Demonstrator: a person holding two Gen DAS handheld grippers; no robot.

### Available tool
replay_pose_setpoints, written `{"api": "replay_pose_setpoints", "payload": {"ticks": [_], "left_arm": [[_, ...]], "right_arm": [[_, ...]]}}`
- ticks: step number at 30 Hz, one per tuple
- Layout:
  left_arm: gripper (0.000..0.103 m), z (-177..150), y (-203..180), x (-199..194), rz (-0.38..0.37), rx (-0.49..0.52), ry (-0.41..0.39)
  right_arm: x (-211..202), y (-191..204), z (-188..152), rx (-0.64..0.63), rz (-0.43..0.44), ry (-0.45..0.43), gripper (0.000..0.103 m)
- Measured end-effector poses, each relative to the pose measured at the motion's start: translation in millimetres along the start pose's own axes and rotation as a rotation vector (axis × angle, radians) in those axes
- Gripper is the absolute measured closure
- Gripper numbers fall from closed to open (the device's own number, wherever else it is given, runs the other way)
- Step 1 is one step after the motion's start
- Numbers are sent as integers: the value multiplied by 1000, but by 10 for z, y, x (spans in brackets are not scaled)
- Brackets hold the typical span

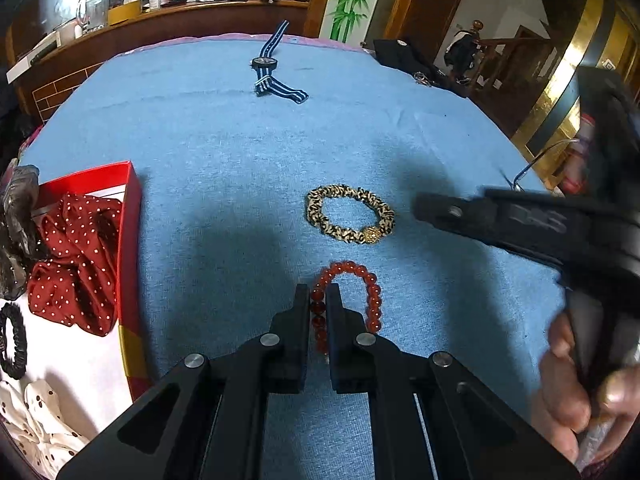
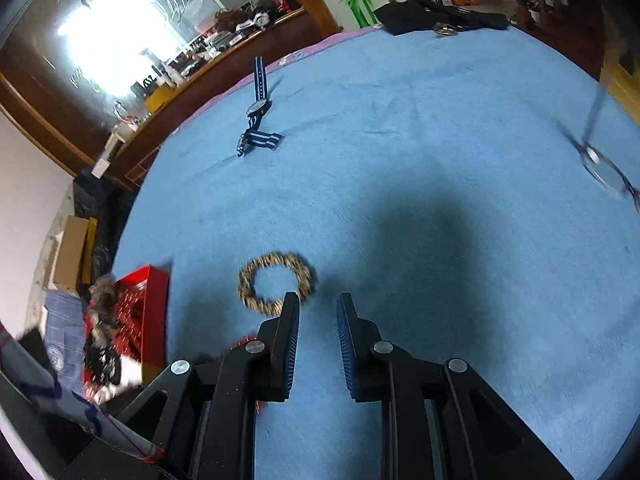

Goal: Organize jewelry
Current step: 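Grasp the gold leopard-print bracelet with the right tool, then carry the red bead bracelet in the left tool while the right tool carries the leopard bracelet to the box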

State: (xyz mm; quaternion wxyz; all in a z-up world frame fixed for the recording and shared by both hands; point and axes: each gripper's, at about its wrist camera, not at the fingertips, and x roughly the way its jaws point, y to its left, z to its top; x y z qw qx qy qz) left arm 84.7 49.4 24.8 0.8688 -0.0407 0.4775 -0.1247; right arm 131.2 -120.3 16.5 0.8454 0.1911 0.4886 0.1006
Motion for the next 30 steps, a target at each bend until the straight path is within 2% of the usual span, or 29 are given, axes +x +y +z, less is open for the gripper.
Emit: {"api": "replay_pose_setpoints", "payload": {"ticks": [5,8,10,12,16,19,26,30], "left_arm": [[96,12,66,-11,-6,-31,1],[96,9,60,-4,-4,-32,1],[96,12,58,-6,-6,-34,-5],[96,24,55,-26,-13,-35,-20],[96,12,35,-97,-30,-32,-47],[96,10,16,-146,-38,-29,-62],[96,45,54,-296,-38,-58,-89],[96,63,68,-556,-37,-65,-142]], "right_arm": [[292,109,27,-39,-40,75,82],[284,206,6,-109,-81,39,84],[277,208,-19,-132,-95,27,98],[205,176,-21,-133,-83,3,98],[-151,200,12,-147,-34,-115,98],[-311,241,-12,-153,-9,-169,98],[-405,236,10,-134,17,-188,98],[-473,268,-40,-136,17,-217,98]]}}
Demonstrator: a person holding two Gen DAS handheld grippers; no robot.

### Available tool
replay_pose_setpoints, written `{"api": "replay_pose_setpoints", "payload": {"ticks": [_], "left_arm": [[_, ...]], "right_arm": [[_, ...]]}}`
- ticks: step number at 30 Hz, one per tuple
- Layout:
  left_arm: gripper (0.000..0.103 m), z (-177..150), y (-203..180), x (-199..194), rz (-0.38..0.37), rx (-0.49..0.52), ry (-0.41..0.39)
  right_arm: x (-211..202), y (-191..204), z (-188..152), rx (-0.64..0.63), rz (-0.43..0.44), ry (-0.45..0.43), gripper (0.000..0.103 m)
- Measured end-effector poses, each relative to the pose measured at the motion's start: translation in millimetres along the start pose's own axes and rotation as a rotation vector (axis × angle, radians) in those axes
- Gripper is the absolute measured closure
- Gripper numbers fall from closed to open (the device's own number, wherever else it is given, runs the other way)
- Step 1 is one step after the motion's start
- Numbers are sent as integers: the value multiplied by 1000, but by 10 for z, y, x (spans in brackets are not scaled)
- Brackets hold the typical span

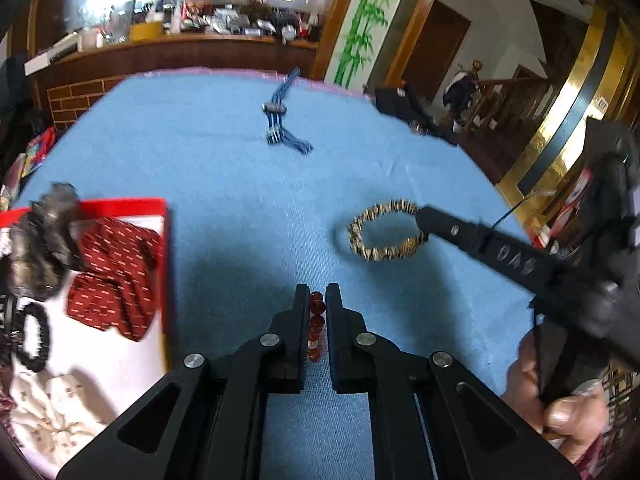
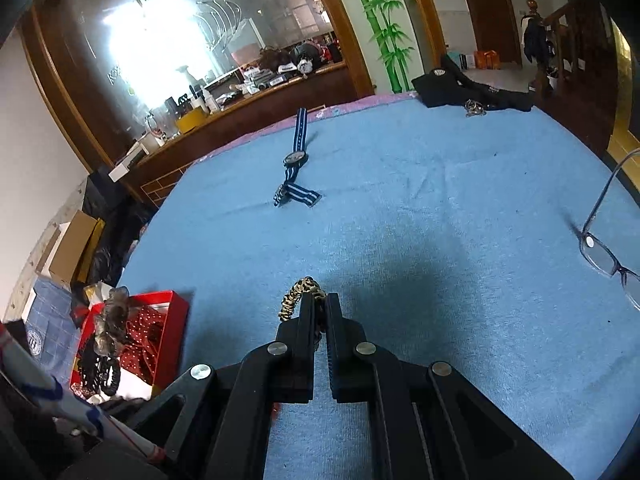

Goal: Organize jewelry
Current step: 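Carry the red bead bracelet in the left tool while the right tool carries the leopard bracelet to the box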

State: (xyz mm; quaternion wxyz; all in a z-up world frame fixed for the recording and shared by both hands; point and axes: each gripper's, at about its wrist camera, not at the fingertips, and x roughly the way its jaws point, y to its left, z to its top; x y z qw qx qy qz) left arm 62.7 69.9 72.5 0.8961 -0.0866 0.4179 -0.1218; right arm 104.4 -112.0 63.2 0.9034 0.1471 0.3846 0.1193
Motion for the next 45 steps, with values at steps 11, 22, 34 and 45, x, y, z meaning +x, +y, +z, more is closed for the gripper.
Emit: {"api": "replay_pose_setpoints", "payload": {"ticks": [11,22,34,45], "left_arm": [[96,48,582,-677,78,-61,-75],[96,-185,1254,-581,165,-150,-1],[96,-285,1521,-331,235,-191,29],[96,-279,1502,-324,246,-176,4]], "right_arm": [[-235,566,-303,-115,187,-3,97],[-97,1330,-907,-286,466,202,96],[88,1703,-1298,-484,364,260,95],[125,1724,-1363,-596,306,267,93]]}}
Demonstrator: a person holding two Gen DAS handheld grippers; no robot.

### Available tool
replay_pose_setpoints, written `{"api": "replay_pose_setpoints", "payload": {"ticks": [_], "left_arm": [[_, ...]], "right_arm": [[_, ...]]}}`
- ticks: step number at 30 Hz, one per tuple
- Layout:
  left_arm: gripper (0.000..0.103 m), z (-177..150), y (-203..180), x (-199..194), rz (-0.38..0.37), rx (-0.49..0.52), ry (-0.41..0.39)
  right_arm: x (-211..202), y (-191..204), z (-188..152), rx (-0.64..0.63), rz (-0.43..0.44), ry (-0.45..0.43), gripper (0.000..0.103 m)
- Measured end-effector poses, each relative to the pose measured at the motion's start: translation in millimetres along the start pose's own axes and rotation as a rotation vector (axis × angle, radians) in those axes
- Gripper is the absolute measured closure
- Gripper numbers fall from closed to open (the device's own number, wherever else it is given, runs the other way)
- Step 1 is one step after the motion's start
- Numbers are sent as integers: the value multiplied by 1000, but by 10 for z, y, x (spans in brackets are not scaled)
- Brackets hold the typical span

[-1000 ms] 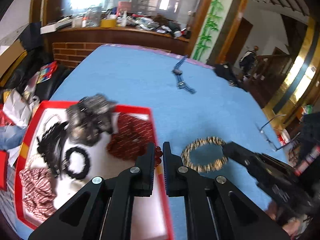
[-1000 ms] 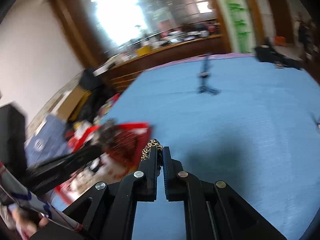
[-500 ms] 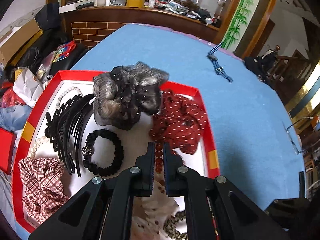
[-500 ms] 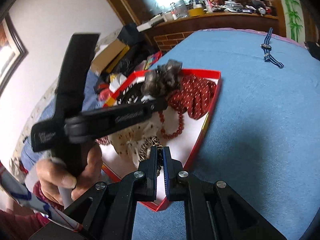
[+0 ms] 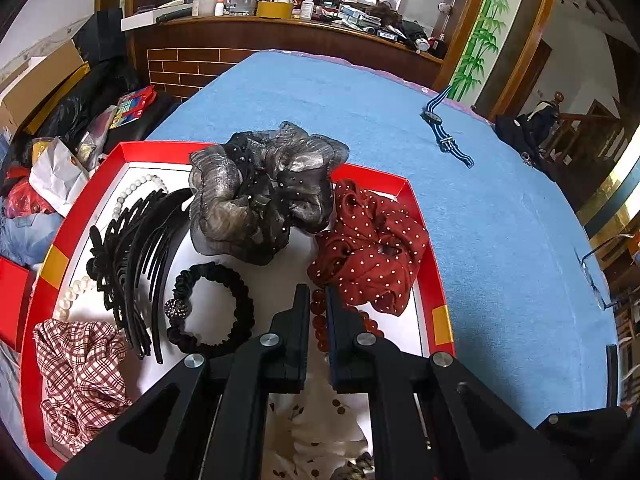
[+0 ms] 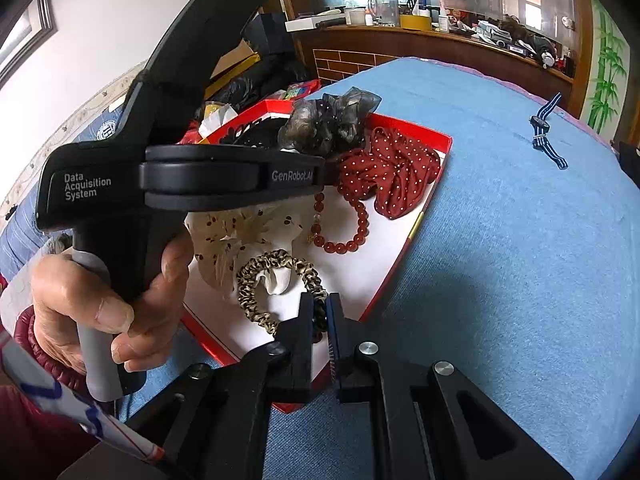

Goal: Organize jewelry
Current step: 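Carry the red bead bracelet in the left tool while the right tool carries the leopard bracelet to the box, then open the left tool over the box while the right tool releases the leopard bracelet into it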

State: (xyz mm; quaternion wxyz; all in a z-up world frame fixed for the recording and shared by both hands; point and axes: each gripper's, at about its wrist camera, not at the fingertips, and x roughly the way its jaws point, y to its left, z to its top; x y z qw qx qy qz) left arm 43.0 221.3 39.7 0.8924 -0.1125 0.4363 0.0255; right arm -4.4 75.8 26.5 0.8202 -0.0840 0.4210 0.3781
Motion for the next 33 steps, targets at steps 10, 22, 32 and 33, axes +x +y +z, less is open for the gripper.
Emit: {"api": "replay_pose_setpoints", "payload": {"ticks": [10,22,32,33], "left_arm": [[96,-20,-36,-12,8,16,-10],[80,-87,-111,-102,83,58,-55],[67,-241,-212,-312,182,114,-136],[66,-266,-222,-342,191,120,-145]], "right_arm": [[-131,-94,54,61,13,-55,82],[-210,-347,95,172,-6,-110,81],[-194,-462,84,207,-46,-113,79],[-192,-474,82,212,-50,-113,79]]}}
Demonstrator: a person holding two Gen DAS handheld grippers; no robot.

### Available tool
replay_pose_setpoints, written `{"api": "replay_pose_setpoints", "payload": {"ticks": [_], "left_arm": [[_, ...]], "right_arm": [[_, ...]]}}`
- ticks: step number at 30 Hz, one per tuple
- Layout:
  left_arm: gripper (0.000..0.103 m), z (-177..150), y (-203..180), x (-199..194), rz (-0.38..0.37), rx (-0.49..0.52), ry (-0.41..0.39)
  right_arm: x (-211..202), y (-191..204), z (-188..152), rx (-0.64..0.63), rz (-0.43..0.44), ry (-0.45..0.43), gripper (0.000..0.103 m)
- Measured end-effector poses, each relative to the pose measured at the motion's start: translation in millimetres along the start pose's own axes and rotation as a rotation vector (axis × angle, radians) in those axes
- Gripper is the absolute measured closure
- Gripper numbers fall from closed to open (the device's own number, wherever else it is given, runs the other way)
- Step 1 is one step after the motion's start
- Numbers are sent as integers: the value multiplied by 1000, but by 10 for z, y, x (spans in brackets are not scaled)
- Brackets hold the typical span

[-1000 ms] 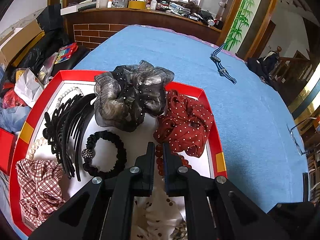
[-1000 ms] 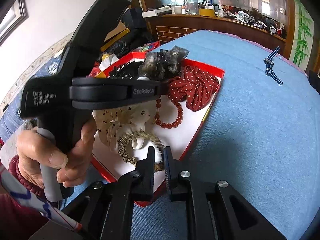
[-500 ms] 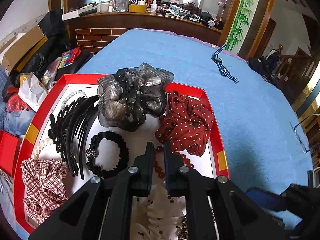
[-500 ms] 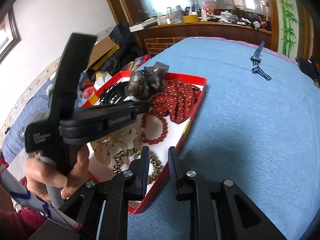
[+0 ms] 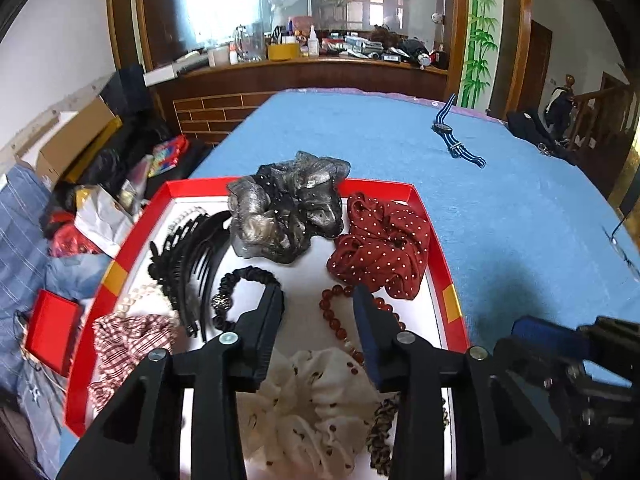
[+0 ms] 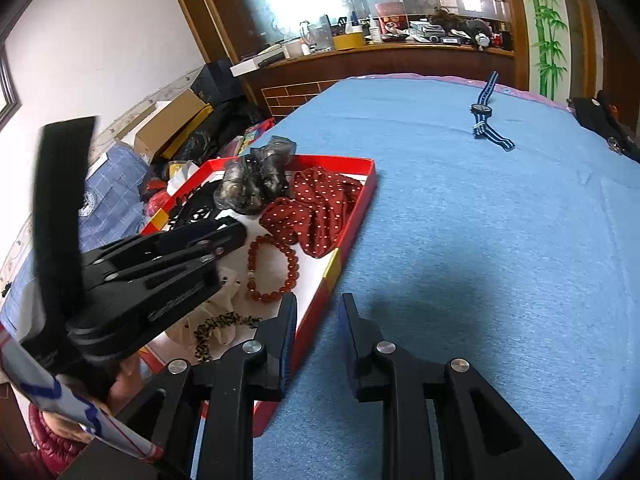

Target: Organize jewelry

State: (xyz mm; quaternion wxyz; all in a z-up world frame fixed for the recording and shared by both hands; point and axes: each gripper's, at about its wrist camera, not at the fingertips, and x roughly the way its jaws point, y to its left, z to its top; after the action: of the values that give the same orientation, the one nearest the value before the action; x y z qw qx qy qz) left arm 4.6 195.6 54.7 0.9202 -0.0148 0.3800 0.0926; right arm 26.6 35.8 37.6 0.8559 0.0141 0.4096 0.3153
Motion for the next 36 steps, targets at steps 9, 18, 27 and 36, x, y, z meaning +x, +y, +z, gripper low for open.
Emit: {"api": "replay_pose_setpoints", "payload": {"ticks": [9,18,27,36], "left_arm": [[51,-146,-35,-310,49,33,-58],[11,-417,28,-928,128,-2,-184],[3,-855,200,-1253,270,-73,-182],[2,-1038,278,-1218,280,-62,-122]], "right_arm": [[-124,-113,-25,44,-34,-41,65],[-527,11,-283,61,-58,-119,37],[-876,284,-611,39,-103,-183,12],[-999,564,-753,-25,-155,-218,8]]}}
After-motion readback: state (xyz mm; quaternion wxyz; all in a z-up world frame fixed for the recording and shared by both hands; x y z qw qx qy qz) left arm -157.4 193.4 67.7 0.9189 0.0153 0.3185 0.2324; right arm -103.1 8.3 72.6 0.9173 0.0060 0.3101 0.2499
